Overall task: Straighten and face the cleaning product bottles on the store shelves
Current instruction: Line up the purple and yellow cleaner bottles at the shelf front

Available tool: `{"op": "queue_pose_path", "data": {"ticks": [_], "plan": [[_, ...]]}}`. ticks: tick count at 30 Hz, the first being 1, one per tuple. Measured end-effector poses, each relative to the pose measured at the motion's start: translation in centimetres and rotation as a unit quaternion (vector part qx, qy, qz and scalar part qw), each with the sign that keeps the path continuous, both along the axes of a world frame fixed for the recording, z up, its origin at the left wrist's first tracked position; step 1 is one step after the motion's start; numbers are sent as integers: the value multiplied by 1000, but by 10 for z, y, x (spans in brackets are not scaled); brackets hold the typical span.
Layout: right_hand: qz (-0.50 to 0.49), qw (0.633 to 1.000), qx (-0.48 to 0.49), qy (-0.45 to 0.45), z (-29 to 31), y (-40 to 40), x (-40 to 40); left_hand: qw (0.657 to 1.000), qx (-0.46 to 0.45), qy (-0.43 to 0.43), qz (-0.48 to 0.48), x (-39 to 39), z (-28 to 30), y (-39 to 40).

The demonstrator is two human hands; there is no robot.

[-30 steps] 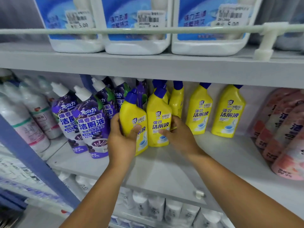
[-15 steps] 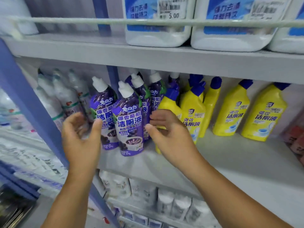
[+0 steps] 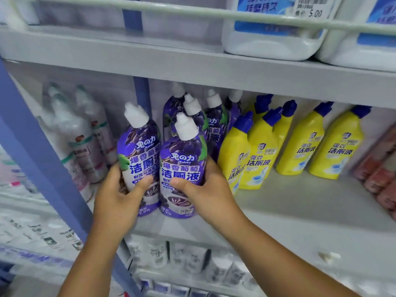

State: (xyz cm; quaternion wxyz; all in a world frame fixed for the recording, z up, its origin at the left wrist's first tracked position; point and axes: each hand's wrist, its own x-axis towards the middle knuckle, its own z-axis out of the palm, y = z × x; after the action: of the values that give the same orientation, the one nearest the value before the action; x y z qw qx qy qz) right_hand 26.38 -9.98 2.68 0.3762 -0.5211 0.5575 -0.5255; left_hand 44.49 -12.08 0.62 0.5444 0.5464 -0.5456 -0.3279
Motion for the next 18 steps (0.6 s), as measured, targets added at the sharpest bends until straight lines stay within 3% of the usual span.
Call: {"op": "queue_pose_path", "data": {"ticks": [5,11,18], "plan": [[-8,998,-13,-53,26,59,-70,995,16,63,-71,-22,20,61],[-127,987,-56,-79,29,108,-176,968,28,51,-245,-142,6,73],[-278,952,-98,-79,3,129,-311,960,32,66,-270,-286,-8,61]]}}
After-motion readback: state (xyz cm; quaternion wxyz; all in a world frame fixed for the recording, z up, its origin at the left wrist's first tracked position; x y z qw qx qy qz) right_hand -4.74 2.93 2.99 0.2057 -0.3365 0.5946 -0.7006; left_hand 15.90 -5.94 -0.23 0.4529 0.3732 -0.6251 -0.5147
